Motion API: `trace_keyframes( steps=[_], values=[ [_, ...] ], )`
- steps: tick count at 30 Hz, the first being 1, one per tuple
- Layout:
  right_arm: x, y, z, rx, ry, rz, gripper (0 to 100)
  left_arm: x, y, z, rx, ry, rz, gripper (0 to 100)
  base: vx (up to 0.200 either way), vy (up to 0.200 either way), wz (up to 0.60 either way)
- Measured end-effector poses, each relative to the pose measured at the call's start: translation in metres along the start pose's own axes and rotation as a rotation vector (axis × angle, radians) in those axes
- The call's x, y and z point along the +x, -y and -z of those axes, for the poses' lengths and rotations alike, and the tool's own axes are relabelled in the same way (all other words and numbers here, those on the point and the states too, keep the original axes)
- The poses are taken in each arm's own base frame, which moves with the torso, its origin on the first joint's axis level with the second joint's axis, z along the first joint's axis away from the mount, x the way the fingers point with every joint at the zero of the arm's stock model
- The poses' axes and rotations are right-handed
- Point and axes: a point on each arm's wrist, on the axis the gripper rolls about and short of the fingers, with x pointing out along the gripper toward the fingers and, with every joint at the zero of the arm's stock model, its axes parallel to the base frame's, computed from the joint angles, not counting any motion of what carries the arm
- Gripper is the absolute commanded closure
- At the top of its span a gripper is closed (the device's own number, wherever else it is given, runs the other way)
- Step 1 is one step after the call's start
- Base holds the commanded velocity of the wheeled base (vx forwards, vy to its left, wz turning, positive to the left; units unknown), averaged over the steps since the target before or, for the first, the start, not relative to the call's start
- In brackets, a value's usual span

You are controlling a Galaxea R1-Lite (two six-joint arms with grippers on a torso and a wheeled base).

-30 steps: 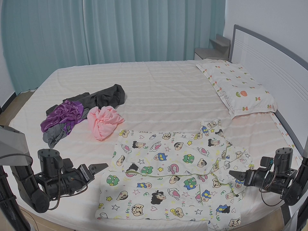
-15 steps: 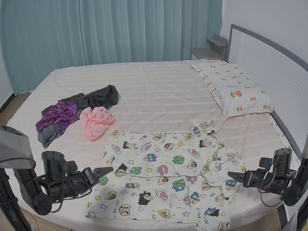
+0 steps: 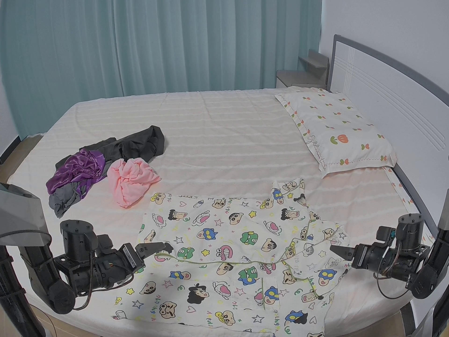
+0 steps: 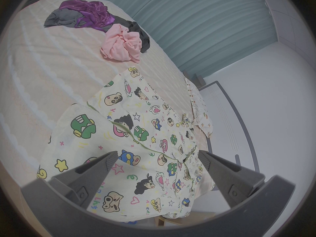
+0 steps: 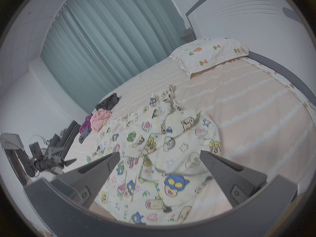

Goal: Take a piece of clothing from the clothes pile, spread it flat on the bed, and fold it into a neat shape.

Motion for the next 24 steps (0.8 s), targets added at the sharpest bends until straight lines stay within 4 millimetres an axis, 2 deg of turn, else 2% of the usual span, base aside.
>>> trace_keyframes(
  steps=[5, 12, 15, 17, 21, 24],
  values=[
    [0.022, -0.003, -0.02, 0.006, 0.065, -0.013, 0, 0.0, 0.0, 0.0, 0.0, 0.001, -0.002, 0, 0.0, 0.0, 0.0],
    [0.065, -0.005, -0.048, 0.019, 0.062, 0.009, 0, 0.0, -0.001, 0.0, -0.003, 0.012, -0.011, 0, 0.0, 0.0, 0.0],
    [0.082, -0.005, -0.054, 0.026, 0.038, 0.023, 0, 0.0, -0.001, -0.001, -0.008, 0.028, -0.023, 0, 0.0, 0.0, 0.0],
    [0.091, -0.006, -0.058, 0.024, 0.043, 0.021, 0, 0.0, -0.001, -0.002, -0.01, 0.035, -0.026, 0, 0.2, 0.0, 0.0],
    [0.103, -0.005, -0.063, 0.027, 0.047, 0.024, 0, 0.0, -0.001, -0.001, -0.01, 0.038, -0.031, 0, 0.2, 0.0, 0.0],
    [0.11, -0.003, -0.064, 0.028, 0.049, 0.026, 0, 0.001, -0.001, -0.001, -0.01, 0.039, -0.033, 0, 0.0, 0.0, 0.0]
  ],
)
